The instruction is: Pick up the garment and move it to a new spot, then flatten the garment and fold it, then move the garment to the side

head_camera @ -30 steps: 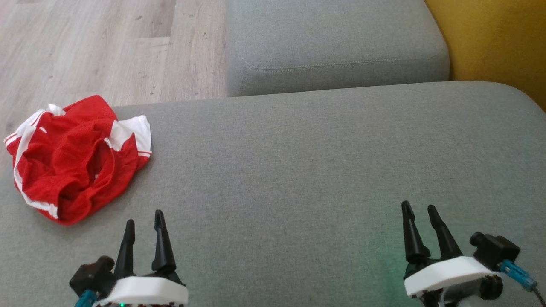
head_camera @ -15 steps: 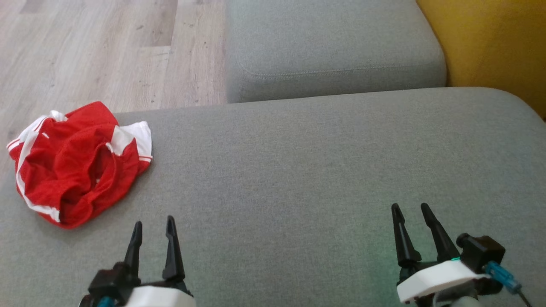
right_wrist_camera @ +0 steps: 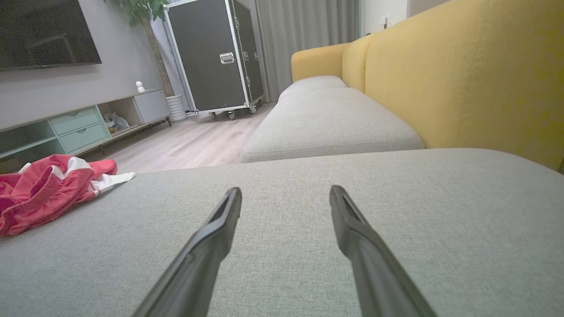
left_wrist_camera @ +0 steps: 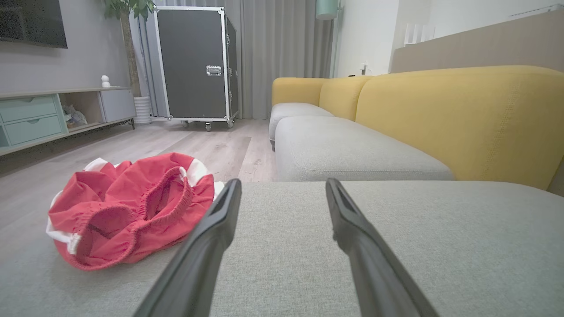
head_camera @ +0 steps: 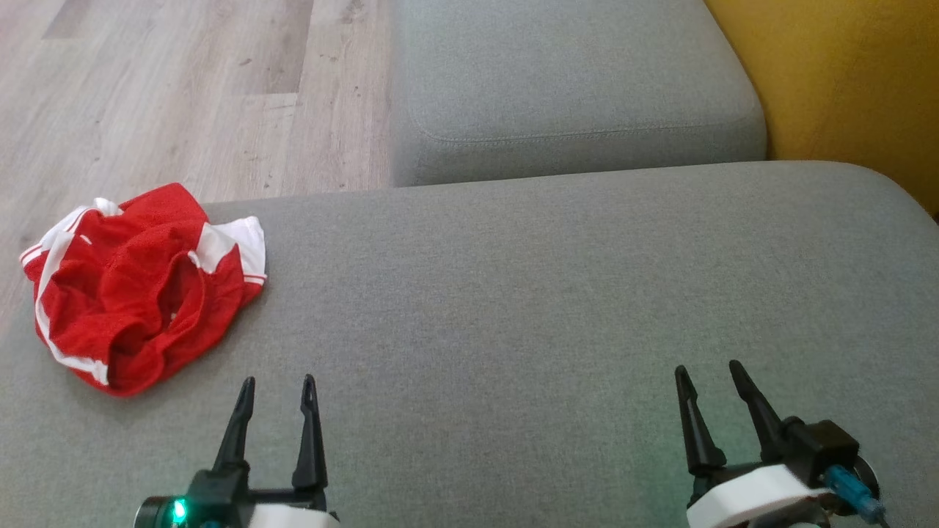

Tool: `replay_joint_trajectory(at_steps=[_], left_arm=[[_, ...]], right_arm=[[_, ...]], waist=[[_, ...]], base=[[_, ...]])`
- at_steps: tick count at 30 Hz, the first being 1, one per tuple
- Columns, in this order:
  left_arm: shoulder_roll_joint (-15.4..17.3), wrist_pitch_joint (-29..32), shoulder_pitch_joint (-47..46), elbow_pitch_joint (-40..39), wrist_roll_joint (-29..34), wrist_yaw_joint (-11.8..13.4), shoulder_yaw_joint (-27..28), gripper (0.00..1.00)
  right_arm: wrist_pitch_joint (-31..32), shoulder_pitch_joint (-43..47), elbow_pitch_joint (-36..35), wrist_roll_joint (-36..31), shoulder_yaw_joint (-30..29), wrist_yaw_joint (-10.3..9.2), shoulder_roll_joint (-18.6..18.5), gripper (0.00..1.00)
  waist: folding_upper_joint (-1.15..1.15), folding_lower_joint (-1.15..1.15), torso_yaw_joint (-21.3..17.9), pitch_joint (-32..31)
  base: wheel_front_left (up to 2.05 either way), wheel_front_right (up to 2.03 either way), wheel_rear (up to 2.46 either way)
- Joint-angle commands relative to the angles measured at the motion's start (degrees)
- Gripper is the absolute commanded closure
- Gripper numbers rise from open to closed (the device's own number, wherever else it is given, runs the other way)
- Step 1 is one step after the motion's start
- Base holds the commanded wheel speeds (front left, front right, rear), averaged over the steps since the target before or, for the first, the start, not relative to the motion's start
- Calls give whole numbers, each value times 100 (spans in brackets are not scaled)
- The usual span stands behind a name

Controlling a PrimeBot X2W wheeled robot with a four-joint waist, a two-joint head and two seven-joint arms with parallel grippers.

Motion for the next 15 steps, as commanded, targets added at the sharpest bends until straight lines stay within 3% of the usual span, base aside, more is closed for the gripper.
replay_joint_trajectory(at_steps=[1, 8, 15], left_arm=[[36, -98, -154, -236, 234, 47, 110, 0], [35, -192, -124, -233, 640, 94, 77, 0], [31, -192, -137, -192, 637, 91, 104, 0]], right_arm=[[-116, -171, -184, -203, 124, -4, -54, 0], [-209, -135, -199, -548, 151, -4, -57, 0], [-209, -135, -178, -521, 133, -4, -57, 0]], waist=[[0, -1, 6, -11], [0, -1, 18, -42], [0, -1, 16, -23]], base=[[0, 0, 0], [0, 0, 0], [0, 0, 0]])
